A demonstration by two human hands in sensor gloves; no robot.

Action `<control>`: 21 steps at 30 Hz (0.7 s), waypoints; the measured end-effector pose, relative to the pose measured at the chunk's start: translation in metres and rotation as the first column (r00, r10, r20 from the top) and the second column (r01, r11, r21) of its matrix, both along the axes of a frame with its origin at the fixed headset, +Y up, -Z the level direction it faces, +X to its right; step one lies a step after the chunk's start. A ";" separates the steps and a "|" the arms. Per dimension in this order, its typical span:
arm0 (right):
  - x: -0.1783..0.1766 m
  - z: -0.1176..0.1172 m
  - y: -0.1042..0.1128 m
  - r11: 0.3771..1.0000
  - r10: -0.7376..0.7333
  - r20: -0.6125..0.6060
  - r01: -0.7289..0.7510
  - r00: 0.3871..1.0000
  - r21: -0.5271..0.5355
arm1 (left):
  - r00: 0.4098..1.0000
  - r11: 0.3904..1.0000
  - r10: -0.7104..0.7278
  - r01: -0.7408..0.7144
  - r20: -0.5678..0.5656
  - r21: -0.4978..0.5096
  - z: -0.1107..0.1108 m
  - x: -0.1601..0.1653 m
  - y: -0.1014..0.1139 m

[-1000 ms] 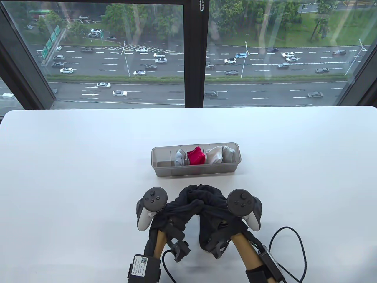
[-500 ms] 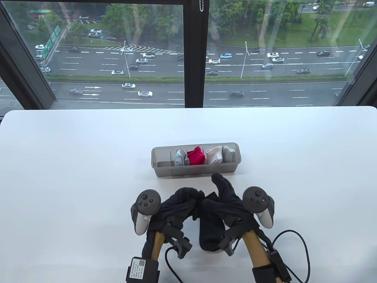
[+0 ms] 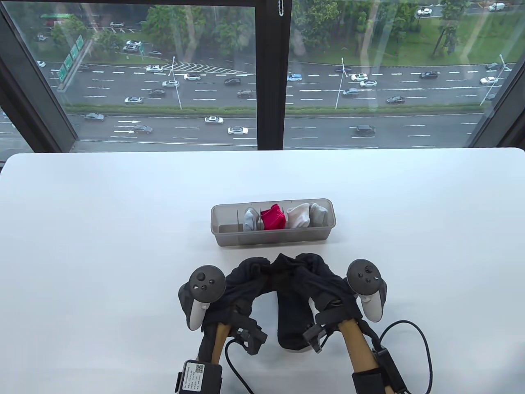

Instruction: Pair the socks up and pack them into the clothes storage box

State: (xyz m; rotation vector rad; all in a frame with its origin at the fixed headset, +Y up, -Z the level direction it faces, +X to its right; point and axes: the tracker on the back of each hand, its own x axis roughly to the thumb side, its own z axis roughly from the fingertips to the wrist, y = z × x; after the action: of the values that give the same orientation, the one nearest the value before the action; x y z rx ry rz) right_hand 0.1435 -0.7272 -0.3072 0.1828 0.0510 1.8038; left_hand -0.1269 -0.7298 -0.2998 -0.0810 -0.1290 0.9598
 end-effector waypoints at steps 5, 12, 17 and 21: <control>0.013 0.005 0.012 0.989 0.015 0.111 -0.031 0.994 0.143 | 0.973 0.973 -0.230 0.230 -0.025 -0.006 0.000 0.001 0.004; 0.017 0.008 0.023 0.985 -0.028 0.119 0.007 0.993 0.171 | 0.920 0.925 -0.360 0.373 -0.154 0.065 0.007 -0.006 0.021; 0.017 0.006 0.025 0.990 -0.048 0.013 0.046 0.999 0.130 | 0.897 0.889 -0.416 0.436 -0.150 0.141 0.013 -0.002 0.033; 0.005 0.009 0.032 0.986 0.034 -0.100 -0.017 0.994 0.166 | 0.950 0.957 -0.272 0.250 0.154 0.145 0.014 0.021 0.036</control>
State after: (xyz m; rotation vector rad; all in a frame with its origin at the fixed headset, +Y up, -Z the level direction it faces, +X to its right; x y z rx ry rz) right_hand 0.1487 -0.6953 -0.2977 0.3944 -0.0232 1.8237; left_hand -0.1061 -0.6939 -0.2854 -0.0652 -0.3300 0.6762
